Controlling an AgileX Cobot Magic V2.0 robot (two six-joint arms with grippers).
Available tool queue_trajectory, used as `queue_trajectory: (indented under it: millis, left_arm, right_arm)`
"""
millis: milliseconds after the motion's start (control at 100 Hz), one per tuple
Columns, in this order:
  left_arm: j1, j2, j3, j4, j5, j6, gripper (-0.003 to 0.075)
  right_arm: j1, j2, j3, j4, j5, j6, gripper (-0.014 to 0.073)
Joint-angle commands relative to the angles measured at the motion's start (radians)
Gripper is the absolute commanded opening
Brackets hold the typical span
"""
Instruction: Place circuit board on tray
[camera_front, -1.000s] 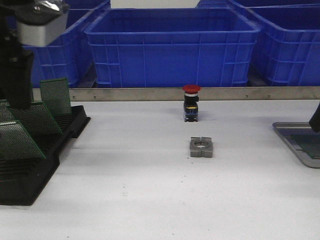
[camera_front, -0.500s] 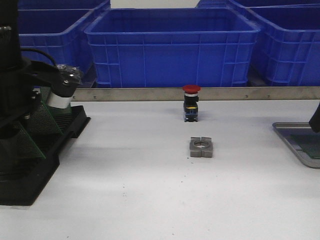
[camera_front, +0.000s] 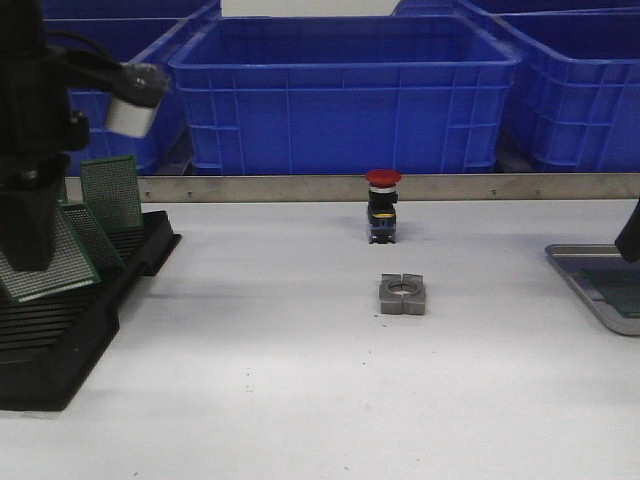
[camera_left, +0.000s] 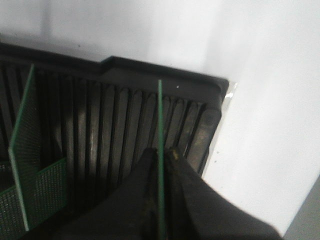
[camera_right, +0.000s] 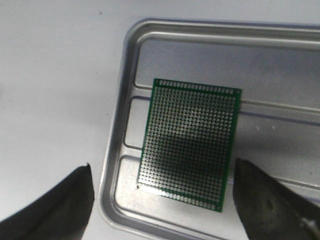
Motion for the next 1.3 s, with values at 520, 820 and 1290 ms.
queue_trajectory:
  millis: [520,820,1290]
  left_arm:
    - [0.000,-0.082,-0.091,-0.800,-0.044,0.327,-0.0017]
    - [0.000,-0.082,-0.091,-0.882,-0.038,0.370,-0.0017]
    - [0.000,-0.082,-0.091,-0.888,0.078,0.393,-0.0017]
  right_arm:
    - [0.114,-0.242,-0.031,0.021,0.194,-0.256,0.0591]
    - [0.380,-0.254,-0.031,0.133,0.320,-0.635,0.0591]
    - [0.607,-0.254,-0.031,0.319,0.318,-0.736,0.0591]
